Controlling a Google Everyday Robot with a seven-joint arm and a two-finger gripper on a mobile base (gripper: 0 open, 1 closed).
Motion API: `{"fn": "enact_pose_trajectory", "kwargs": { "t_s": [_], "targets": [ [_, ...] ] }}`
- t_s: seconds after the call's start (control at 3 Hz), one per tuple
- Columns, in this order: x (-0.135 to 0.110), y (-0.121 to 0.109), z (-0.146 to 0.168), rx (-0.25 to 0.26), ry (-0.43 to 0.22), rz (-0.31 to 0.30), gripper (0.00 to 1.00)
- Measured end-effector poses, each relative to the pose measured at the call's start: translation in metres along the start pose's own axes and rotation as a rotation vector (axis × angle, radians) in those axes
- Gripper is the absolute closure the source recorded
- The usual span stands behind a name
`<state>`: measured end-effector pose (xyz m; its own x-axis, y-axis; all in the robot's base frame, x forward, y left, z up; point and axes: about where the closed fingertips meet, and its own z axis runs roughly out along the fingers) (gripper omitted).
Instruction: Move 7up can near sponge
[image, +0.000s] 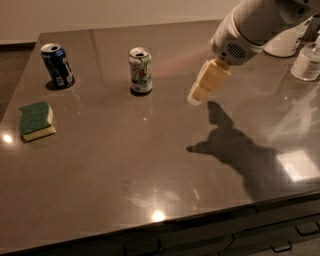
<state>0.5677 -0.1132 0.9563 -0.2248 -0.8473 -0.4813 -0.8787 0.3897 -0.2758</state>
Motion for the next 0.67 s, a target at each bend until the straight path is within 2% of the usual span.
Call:
{"fn": "enact_pose_trajectory", "kwargs": {
  "t_s": [0.67],
  "targets": [
    [-0.044,-0.022,0.048,-0.009,-0.044,0.103,0.0]
  ]
}}
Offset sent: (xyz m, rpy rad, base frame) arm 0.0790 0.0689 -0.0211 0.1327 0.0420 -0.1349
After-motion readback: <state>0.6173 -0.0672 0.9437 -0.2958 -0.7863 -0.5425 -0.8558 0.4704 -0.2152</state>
